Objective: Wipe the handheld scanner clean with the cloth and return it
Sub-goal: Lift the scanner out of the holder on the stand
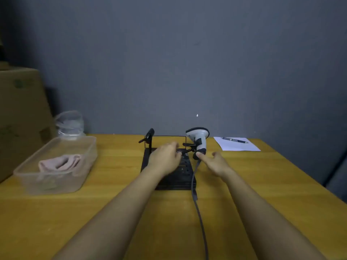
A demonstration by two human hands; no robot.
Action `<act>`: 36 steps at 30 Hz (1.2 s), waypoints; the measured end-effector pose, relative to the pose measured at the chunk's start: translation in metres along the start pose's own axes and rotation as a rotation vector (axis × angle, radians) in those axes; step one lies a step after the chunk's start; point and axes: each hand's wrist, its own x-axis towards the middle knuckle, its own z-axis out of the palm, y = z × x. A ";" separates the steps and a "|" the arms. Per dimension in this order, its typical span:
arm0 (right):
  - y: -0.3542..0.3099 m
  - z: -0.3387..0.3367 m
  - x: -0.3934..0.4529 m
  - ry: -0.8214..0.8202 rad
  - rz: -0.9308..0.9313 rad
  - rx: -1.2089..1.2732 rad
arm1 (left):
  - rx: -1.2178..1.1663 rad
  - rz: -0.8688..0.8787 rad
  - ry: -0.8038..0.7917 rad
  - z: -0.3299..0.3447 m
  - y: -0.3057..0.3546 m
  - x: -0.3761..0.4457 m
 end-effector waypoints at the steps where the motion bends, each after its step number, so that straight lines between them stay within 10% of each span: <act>1: 0.000 0.002 0.007 -0.015 0.001 -0.023 | 0.026 0.001 -0.031 0.007 -0.001 0.009; 21: 0.023 0.020 0.071 0.024 -0.131 0.094 | 0.633 0.064 -0.051 0.100 -0.015 0.117; 36: 0.028 0.029 0.066 0.155 -0.209 0.011 | 0.614 0.158 -0.063 0.103 -0.016 0.122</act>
